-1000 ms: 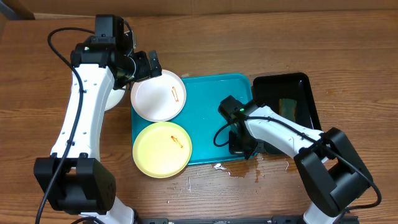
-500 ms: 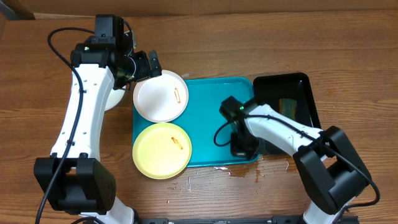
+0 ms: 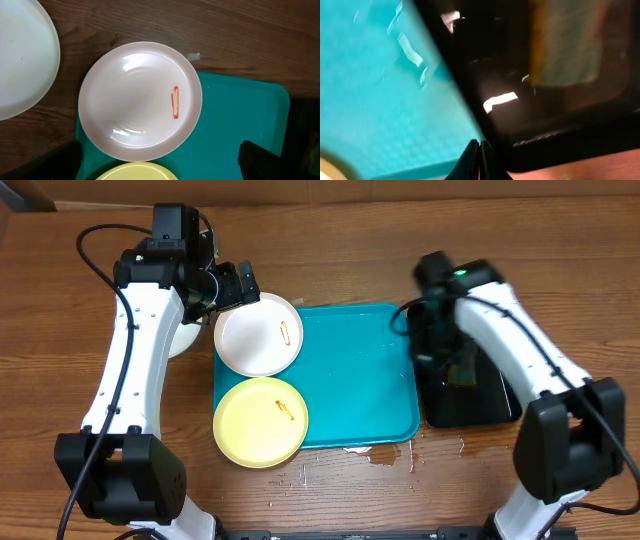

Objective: Clean dirty plates on tray and stack at the side
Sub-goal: 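Move right gripper back into the black tray near the sponge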

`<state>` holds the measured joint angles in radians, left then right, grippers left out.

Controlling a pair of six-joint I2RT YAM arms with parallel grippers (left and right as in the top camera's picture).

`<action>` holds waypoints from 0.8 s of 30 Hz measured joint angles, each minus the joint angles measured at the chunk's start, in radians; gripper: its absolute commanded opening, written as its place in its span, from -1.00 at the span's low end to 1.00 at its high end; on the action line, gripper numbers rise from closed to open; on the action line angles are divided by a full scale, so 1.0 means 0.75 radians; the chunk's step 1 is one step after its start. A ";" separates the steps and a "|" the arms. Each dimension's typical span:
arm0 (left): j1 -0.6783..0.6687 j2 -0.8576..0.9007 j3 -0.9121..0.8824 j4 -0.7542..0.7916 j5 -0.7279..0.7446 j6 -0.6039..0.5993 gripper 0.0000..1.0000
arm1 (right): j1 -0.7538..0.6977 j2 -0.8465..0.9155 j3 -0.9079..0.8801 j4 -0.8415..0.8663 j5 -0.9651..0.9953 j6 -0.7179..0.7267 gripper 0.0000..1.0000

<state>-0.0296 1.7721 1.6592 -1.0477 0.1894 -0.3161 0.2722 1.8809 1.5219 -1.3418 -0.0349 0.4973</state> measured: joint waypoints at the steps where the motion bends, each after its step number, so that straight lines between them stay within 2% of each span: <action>1: 0.000 0.000 0.000 0.001 0.000 0.000 0.99 | -0.043 0.000 -0.011 0.025 -0.009 -0.001 -0.93; 8: 0.000 0.000 0.000 0.000 0.000 0.001 1.00 | -0.163 0.000 -0.186 0.094 -0.045 -0.001 -0.92; 14: 0.000 0.000 0.000 0.001 0.000 0.000 1.00 | -0.117 0.000 -0.347 0.131 -0.093 -0.001 -0.92; 24: 0.000 0.000 0.000 0.001 0.000 0.000 1.00 | -0.053 0.000 -0.397 0.096 -0.123 -0.001 -0.92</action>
<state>-0.0296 1.7721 1.6592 -1.0473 0.1894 -0.3161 0.2321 1.8809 1.2240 -1.2701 -0.1268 0.4969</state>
